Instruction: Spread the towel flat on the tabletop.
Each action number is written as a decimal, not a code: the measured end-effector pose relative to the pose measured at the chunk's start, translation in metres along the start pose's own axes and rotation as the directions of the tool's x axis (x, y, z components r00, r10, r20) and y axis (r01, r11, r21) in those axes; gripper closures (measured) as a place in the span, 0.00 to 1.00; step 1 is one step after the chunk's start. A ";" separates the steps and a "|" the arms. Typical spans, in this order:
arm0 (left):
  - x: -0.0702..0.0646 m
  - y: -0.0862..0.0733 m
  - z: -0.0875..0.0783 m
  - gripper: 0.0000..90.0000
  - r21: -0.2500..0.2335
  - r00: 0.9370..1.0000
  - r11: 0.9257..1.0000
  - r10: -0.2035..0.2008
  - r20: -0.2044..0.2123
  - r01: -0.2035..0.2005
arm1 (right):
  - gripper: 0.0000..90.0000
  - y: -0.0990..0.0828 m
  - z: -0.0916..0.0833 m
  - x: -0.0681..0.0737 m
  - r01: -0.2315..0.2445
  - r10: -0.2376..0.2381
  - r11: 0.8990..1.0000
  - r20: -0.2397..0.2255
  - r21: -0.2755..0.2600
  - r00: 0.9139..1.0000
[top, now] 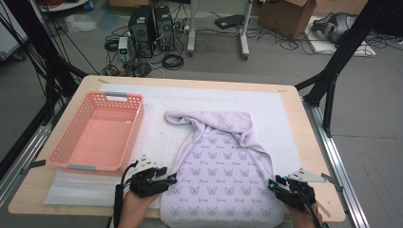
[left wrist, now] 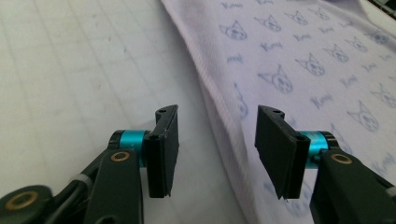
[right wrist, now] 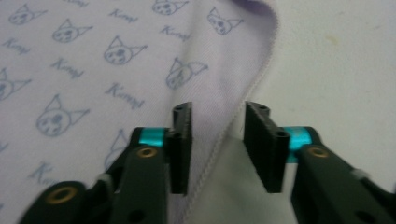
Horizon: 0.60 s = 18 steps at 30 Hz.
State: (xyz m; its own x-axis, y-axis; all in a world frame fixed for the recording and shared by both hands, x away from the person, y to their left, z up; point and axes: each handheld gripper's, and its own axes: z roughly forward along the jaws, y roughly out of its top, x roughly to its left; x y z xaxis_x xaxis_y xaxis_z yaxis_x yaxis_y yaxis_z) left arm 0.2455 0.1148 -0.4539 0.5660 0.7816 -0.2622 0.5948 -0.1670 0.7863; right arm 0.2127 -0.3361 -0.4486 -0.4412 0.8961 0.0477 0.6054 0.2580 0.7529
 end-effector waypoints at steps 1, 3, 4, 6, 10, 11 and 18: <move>-0.003 0.002 0.002 0.61 0.012 1.000 1.000 0.018 -0.005 -0.018 | 0.92 0.000 0.000 0.000 0.005 -0.005 1.000 -0.016 0.001 1.000; -0.011 0.000 0.003 0.86 0.028 0.996 0.996 0.083 -0.042 -0.082 | 0.96 0.000 0.000 0.001 0.020 -0.020 1.000 -0.046 0.006 0.999; -0.012 -0.001 0.001 0.94 0.038 0.996 0.996 0.083 -0.033 -0.082 | 0.97 0.000 -0.002 0.002 0.023 -0.023 1.000 -0.052 0.011 0.998; -0.014 -0.005 -0.005 0.96 0.038 0.996 0.996 0.079 -0.042 -0.077 | 0.97 -0.003 -0.006 0.002 0.026 -0.024 0.999 -0.071 0.023 0.997; -0.017 -0.021 -0.023 0.97 0.023 0.998 0.998 0.063 -0.031 -0.062 | 0.97 -0.012 -0.020 0.001 0.046 -0.042 0.998 -0.090 0.040 0.995; -0.020 -0.025 -0.028 0.97 0.029 0.997 0.997 0.072 -0.025 -0.071 | 0.97 -0.014 -0.024 0.001 0.046 -0.041 0.998 -0.095 0.045 0.995; -0.024 -0.038 -0.043 0.91 0.016 0.998 0.998 0.066 0.001 -0.066 | 0.90 -0.032 -0.044 0.006 0.056 -0.050 0.997 -0.134 0.045 0.990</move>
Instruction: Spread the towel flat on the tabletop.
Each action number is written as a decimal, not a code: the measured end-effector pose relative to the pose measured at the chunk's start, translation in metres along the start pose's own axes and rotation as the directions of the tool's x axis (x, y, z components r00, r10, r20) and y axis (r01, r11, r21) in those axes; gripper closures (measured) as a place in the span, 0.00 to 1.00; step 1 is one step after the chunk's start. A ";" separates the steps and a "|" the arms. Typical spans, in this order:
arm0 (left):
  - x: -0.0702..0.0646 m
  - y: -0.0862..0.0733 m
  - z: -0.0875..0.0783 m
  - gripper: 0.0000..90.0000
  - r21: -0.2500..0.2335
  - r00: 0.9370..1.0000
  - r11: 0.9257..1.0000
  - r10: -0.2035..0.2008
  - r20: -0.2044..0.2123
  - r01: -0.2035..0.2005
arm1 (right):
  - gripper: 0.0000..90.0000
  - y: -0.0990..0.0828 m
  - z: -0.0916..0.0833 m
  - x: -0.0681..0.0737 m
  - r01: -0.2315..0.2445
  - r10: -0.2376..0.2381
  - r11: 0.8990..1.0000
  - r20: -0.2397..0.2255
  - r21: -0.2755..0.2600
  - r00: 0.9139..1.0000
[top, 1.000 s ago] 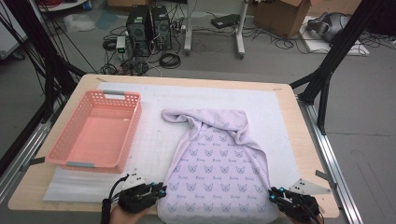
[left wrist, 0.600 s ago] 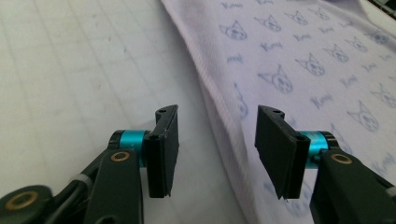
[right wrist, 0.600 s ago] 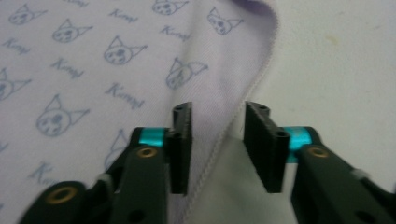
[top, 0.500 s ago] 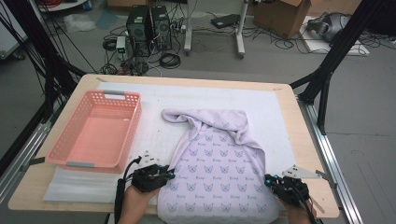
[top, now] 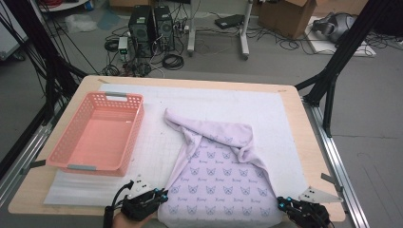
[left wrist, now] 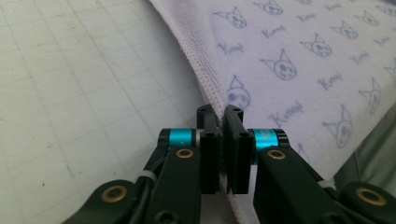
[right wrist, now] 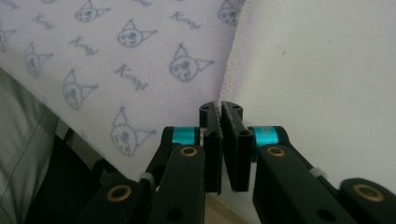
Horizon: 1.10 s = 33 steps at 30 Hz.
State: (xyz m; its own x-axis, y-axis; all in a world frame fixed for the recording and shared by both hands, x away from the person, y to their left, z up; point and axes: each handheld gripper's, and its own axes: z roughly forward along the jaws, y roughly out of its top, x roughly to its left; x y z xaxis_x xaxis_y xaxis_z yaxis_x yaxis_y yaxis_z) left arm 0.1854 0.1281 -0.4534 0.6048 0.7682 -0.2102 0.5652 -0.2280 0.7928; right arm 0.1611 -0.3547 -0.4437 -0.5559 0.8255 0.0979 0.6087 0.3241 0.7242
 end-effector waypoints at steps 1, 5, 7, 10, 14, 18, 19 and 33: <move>0.002 0.001 0.001 0.82 -0.009 1.000 1.000 -0.007 0.000 0.007 | 0.80 0.001 -0.001 0.000 -0.008 0.008 1.000 0.003 -0.009 1.000; 0.007 0.007 0.002 0.66 -0.063 1.000 0.998 0.004 0.003 -0.003 | 0.68 0.010 -0.001 0.000 -0.026 0.029 0.996 0.025 -0.088 0.999; 0.011 0.011 0.003 0.63 -0.100 1.000 0.995 0.012 0.010 -0.011 | 0.68 0.017 0.002 0.000 -0.025 0.029 0.992 0.029 -0.123 0.999; 0.017 0.017 0.005 0.57 -0.134 1.000 0.991 0.004 0.017 -0.001 | 0.66 0.029 0.010 0.000 -0.015 0.019 0.988 0.022 -0.153 1.000; 0.024 0.024 0.009 0.52 -0.144 1.000 0.990 0.003 0.020 -0.001 | 0.65 0.050 0.024 -0.012 -0.028 0.035 0.986 0.036 -0.166 0.999; 0.028 0.027 0.009 0.51 -0.150 1.000 0.988 0.025 0.019 -0.022 | 0.65 0.071 0.039 -0.019 -0.024 0.033 0.986 0.057 -0.163 0.998; 0.029 0.029 0.009 0.50 -0.154 0.999 0.988 0.028 0.019 -0.024 | 0.64 0.075 0.041 -0.019 -0.022 0.032 0.986 0.058 -0.164 0.998; 0.051 0.058 0.034 0.49 -0.151 0.999 0.988 0.023 0.032 -0.018 | 0.60 0.132 0.080 -0.048 -0.019 0.032 0.988 0.082 -0.152 0.996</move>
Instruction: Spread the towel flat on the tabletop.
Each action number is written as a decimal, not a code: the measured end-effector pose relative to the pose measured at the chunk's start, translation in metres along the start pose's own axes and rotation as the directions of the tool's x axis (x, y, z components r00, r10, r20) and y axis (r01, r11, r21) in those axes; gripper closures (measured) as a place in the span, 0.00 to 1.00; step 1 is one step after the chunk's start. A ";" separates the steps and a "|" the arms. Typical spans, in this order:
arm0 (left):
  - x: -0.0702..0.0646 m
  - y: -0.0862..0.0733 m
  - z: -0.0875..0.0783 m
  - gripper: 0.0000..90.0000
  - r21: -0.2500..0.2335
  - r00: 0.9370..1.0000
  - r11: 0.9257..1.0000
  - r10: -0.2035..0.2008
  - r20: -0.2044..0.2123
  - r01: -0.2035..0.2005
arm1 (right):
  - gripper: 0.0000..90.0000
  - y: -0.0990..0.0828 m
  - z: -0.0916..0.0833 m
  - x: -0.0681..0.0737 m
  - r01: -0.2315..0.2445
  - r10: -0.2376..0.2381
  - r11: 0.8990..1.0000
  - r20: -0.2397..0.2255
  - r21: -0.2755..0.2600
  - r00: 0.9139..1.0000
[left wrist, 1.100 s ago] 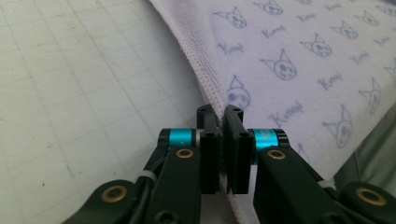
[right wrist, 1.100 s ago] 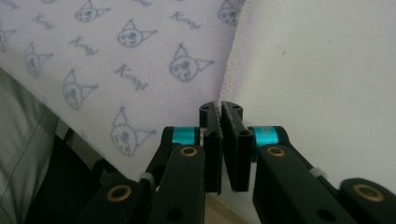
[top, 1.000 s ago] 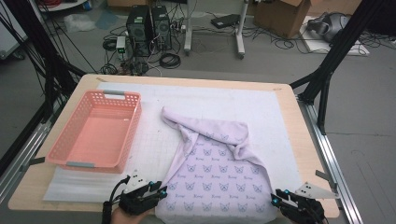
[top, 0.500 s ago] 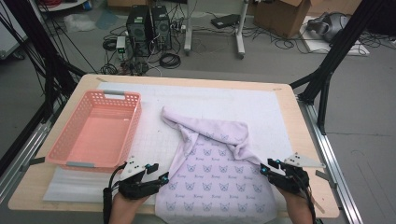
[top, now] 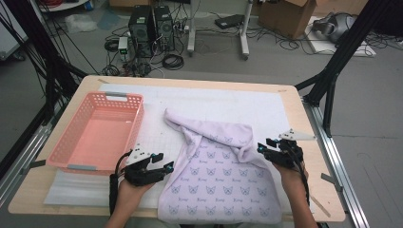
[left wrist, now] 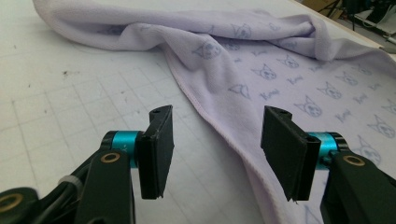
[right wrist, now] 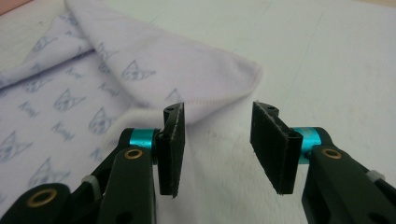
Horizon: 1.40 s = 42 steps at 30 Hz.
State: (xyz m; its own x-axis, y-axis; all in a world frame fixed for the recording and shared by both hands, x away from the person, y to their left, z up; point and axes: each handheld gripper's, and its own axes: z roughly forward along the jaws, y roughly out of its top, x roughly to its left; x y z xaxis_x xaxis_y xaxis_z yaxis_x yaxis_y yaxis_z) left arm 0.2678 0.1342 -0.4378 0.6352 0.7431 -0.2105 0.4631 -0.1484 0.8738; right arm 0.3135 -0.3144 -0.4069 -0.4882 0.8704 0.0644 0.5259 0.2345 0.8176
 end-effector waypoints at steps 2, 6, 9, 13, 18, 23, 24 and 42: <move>0.002 0.001 0.004 0.49 0.008 1.000 1.000 -0.005 0.006 0.005 | 0.58 0.005 0.011 -0.003 -0.005 0.005 1.000 0.001 0.007 1.000; 0.004 0.001 0.011 0.49 0.024 1.000 1.000 -0.011 0.007 0.011 | 0.55 0.015 0.039 -0.013 -0.015 0.014 0.999 0.021 0.039 1.000; 0.004 0.001 0.014 0.49 0.032 1.000 0.999 -0.016 0.013 0.016 | 0.53 0.023 0.059 -0.021 -0.051 0.049 0.997 0.027 0.066 0.998; 0.007 0.001 0.020 0.49 0.053 1.000 0.998 -0.028 0.004 0.027 | 0.53 0.031 0.082 -0.025 -0.045 0.041 0.992 0.035 0.116 0.999; 0.011 0.003 0.029 0.49 0.062 0.999 0.997 -0.040 -0.012 0.041 | 0.55 0.034 0.099 -0.033 -0.020 0.014 0.989 0.038 0.145 0.999; 0.012 0.007 0.034 0.49 0.078 0.998 0.995 -0.052 -0.034 0.055 | 0.76 0.033 0.109 -0.036 0.013 -0.016 0.988 0.016 0.153 1.000; 0.013 0.009 0.035 0.49 0.080 0.998 0.995 -0.053 -0.038 0.056 | 0.93 0.034 0.109 -0.037 0.019 -0.018 0.988 -0.008 0.151 1.000; 0.024 0.029 0.062 0.50 0.103 0.986 0.986 -0.115 -0.119 0.127 | 0.84 0.085 0.114 -0.087 0.050 -0.059 0.998 0.300 0.037 0.952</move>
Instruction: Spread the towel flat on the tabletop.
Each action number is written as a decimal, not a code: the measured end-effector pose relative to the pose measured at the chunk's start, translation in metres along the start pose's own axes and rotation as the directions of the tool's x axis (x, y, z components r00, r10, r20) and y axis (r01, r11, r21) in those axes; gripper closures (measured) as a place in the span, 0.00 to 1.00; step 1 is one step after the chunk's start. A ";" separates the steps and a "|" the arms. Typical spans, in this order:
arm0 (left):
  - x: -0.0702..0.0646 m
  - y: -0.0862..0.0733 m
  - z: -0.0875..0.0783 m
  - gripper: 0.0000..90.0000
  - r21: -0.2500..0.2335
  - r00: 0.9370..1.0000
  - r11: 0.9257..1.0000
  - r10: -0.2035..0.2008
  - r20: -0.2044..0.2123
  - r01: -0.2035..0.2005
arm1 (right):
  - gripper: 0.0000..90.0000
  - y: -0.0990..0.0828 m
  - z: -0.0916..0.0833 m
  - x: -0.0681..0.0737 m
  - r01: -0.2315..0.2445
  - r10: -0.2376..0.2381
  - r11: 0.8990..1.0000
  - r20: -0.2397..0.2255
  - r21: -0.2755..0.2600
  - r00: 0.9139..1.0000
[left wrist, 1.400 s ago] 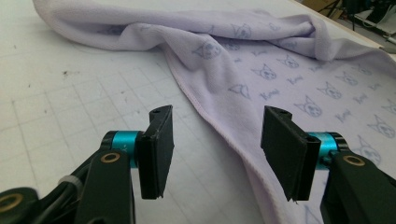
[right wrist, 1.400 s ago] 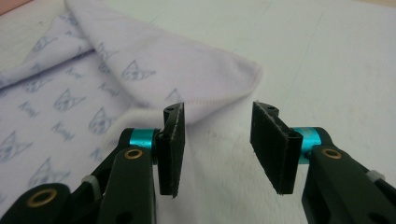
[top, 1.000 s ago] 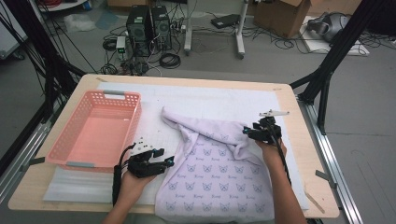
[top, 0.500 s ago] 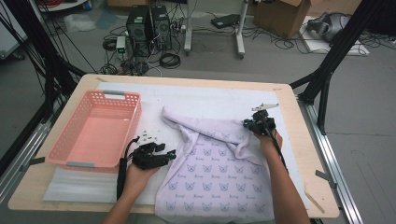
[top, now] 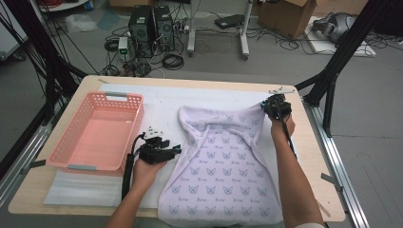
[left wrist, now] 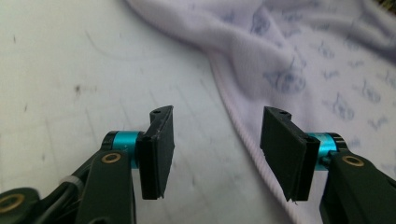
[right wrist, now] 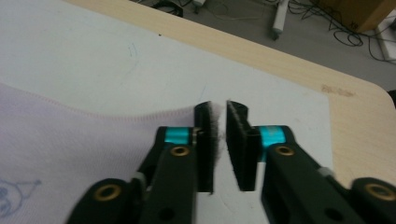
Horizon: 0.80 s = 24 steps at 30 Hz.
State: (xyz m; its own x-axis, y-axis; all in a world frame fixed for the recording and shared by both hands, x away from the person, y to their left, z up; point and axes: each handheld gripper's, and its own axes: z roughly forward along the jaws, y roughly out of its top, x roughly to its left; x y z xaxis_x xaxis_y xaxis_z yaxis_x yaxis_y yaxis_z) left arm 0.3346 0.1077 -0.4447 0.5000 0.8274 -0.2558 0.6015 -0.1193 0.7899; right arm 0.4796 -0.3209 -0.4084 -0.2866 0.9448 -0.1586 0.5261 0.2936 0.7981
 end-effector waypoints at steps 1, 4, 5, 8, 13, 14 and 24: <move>0.000 0.004 0.003 0.50 0.020 1.000 1.000 0.002 -0.008 -0.002 | 0.79 0.000 -0.001 0.001 -0.015 0.015 1.000 -0.005 -0.008 1.000; 0.000 0.013 0.012 0.53 -0.003 1.000 1.000 0.003 -0.012 -0.003 | 0.76 -0.001 -0.007 0.001 -0.048 0.047 0.999 -0.065 -0.022 0.997; 0.001 0.017 0.015 0.53 0.005 1.000 1.000 0.000 -0.013 0.000 | 0.75 -0.001 -0.011 0.001 -0.049 0.046 0.998 -0.086 -0.034 0.995; 0.000 0.026 0.026 0.56 0.010 1.000 1.000 -0.002 -0.011 0.002 | 0.74 -0.002 -0.024 0.004 -0.040 0.031 0.998 -0.146 -0.056 0.989; -0.006 0.032 0.048 0.57 0.029 1.000 1.000 0.009 -0.010 -0.008 | 0.73 -0.012 -0.049 0.002 -0.018 0.004 0.997 -0.183 -0.078 0.983; -0.007 0.031 0.053 0.56 0.046 1.000 0.999 0.011 -0.013 -0.011 | 0.72 -0.014 -0.054 0.002 -0.021 0.007 0.997 -0.186 -0.076 0.983; -0.021 0.028 0.055 0.97 0.063 0.986 0.988 0.143 -0.086 -0.138 | 0.71 -0.031 -0.074 0.003 -0.033 0.019 0.997 -0.202 -0.068 0.979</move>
State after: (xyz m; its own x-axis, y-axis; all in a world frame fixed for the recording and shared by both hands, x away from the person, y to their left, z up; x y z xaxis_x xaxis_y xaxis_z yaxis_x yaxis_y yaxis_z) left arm 0.3751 0.0575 -0.4479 0.5250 0.8462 -0.0912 0.5652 -0.2666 0.7807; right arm 0.4032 -0.3381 -0.3907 -0.4324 0.9014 -0.0232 0.4795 0.2517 0.8407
